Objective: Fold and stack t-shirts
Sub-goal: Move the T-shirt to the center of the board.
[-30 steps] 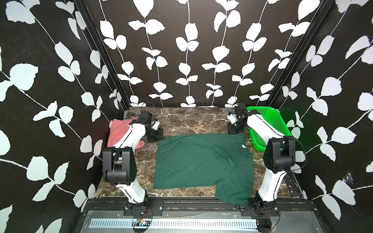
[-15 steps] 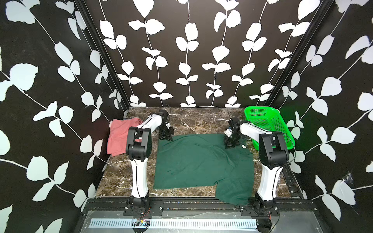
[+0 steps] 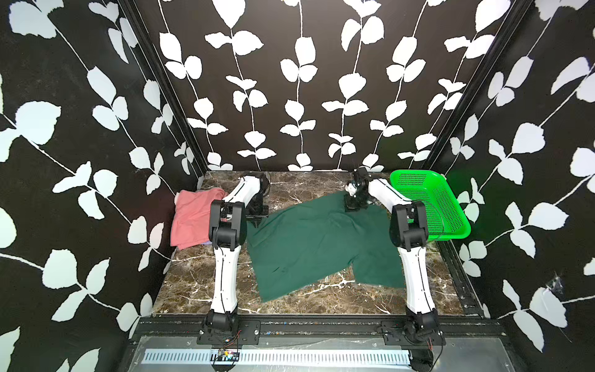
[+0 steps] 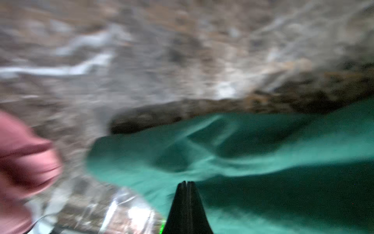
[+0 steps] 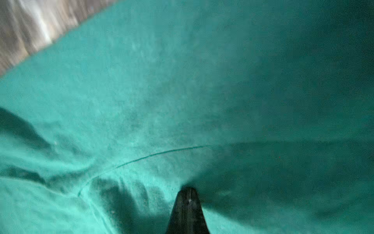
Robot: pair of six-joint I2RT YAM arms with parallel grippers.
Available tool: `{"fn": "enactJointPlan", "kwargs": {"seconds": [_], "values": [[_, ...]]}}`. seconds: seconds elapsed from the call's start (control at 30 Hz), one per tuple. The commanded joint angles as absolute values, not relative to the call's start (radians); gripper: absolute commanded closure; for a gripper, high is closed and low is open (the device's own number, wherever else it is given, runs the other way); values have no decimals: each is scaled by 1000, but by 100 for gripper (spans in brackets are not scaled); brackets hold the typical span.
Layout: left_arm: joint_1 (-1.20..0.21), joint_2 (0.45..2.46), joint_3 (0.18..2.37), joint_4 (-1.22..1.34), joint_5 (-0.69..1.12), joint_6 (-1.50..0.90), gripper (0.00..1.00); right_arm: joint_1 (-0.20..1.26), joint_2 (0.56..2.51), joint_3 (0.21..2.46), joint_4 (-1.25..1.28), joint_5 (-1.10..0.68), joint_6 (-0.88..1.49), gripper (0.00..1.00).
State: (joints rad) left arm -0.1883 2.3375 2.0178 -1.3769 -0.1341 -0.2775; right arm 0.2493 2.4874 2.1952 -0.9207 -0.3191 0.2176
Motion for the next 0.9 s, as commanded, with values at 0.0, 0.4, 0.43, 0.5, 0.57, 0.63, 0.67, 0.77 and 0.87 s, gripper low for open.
{"fn": "enactJointPlan", "kwargs": {"seconds": [0.0,0.4,0.43,0.5,0.57,0.63,0.67,0.77,0.87], "values": [[-183,2315,2080,-1427,-285,-285,100,260,2615,2432,-1058,-334,197,100],[-136,2268,2141,-1427,-154,-293,99,272,2557,2415,-1051,-408,193,100],[-140,2233,2097,-1414,-102,-304,100,273,2534,2394,-1059,-392,180,100],[-158,2123,1935,-1345,6,-348,98,276,2477,2340,-1075,-356,156,100],[-175,2013,1760,-1248,90,-391,79,276,2416,2281,-1081,-337,137,100],[-180,1919,1596,-1119,221,-432,67,275,2361,2227,-1081,-334,116,100],[-182,1880,1510,-1048,284,-452,67,275,2340,2201,-1081,-332,107,100],[-189,1822,1379,-922,414,-477,72,275,2313,2156,-1094,-321,86,100],[-196,1829,1345,-903,487,-457,76,275,2317,2131,-1100,-310,74,100]]}}
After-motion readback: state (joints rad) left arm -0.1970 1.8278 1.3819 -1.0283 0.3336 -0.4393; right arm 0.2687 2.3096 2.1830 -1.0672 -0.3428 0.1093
